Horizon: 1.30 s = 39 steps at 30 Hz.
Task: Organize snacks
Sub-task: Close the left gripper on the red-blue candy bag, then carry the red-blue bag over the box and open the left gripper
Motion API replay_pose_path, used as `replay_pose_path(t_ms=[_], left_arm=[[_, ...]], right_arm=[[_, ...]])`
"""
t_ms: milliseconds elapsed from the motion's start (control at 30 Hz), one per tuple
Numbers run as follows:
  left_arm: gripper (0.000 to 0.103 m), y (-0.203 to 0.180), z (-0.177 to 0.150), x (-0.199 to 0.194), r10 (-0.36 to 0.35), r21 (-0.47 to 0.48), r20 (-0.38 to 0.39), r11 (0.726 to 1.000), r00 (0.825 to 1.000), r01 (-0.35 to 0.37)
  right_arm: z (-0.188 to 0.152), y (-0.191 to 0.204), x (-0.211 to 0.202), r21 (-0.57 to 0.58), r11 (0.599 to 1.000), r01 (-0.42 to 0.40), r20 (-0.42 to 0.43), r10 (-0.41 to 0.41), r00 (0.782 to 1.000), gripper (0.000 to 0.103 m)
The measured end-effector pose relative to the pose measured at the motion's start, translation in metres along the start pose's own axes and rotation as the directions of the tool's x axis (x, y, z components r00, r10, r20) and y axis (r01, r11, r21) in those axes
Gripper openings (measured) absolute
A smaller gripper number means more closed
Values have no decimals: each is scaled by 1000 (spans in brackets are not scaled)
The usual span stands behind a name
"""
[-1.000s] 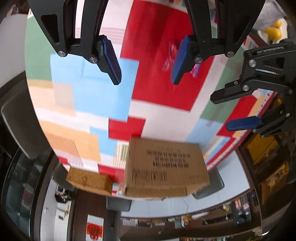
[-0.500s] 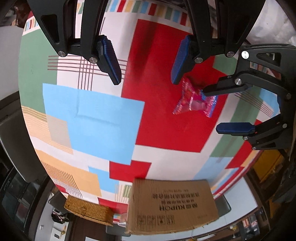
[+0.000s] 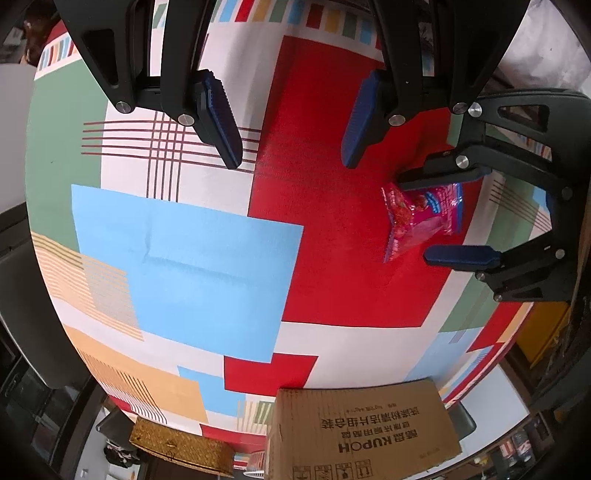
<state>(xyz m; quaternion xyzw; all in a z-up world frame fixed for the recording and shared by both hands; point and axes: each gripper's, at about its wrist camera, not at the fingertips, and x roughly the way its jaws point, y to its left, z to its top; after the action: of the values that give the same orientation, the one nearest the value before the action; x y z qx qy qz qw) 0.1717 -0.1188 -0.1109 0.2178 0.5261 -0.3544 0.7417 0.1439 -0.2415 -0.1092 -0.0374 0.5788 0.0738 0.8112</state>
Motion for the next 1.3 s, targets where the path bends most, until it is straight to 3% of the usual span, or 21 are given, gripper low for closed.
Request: replay_pose_path(t_ms=[100,367,533,1000,1300], left_arm=[[35,3,-1,3,-25,-28,-5,999,1000,25],[33,6,-5,1,-45,-73,16,996,999,46],[33,14,-9,-4,-52,-155,45,986,998,58],[33,38,-8,-36,17,-287,163,957,986,31],[33,57,5,-65,90,-337,258,941,962,2]], right_arm=[[2,-2,4,8,1000,-4,-5,4,1000,57],[7,0,8,6,1000,-15,-5,15,1000,57],[10,1,8,9,1000,-20,5,20,1000,57],[28,9,-3,12,999,-34,78,33,996,57],[50,7,-24,10,1000,-18,174,16,985,57]])
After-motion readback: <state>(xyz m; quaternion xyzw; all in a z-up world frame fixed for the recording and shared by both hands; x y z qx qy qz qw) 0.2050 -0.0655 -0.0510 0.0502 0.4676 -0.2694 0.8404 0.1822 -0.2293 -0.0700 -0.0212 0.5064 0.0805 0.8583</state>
